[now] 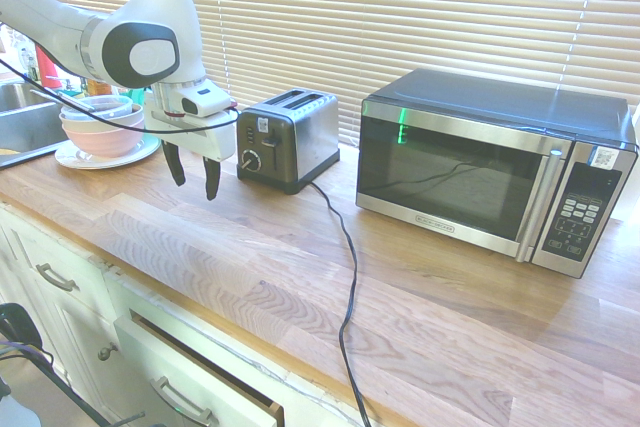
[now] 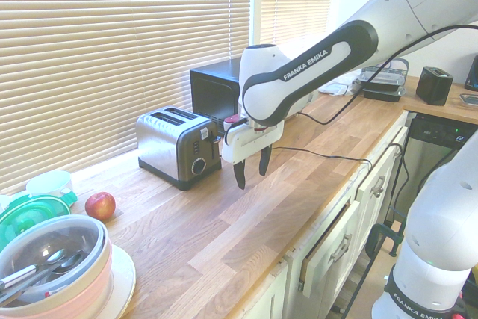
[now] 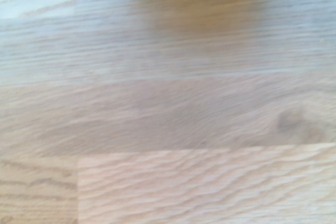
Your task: Press the toaster
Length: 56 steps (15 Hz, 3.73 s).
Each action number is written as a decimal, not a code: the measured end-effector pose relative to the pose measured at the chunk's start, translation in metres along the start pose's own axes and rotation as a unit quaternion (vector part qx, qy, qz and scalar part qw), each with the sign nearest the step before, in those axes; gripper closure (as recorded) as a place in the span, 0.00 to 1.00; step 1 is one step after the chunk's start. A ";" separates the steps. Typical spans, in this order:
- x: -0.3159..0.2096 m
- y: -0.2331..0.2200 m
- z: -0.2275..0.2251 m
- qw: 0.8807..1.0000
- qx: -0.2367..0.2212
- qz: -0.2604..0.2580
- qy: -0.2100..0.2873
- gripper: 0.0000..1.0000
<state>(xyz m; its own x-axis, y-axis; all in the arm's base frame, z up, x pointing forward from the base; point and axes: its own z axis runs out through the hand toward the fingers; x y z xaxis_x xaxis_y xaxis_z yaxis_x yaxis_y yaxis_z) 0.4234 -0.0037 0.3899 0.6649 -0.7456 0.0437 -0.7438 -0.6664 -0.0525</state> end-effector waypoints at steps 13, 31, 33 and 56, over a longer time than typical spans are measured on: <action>0.098 -0.086 -0.070 0.996 0.081 0.006 0.041 0.00; 0.115 -0.081 -0.065 0.996 0.087 0.013 0.034 1.00; 0.117 -0.079 -0.062 0.995 0.090 0.014 0.029 1.00; 0.133 -0.075 -0.027 0.996 0.090 0.009 0.003 1.00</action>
<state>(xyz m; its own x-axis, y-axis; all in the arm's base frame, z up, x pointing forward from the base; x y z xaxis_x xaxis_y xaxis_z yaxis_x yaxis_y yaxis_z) 0.5653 -0.0529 0.4260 0.6505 -0.7580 0.0474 -0.7313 -0.6420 -0.2303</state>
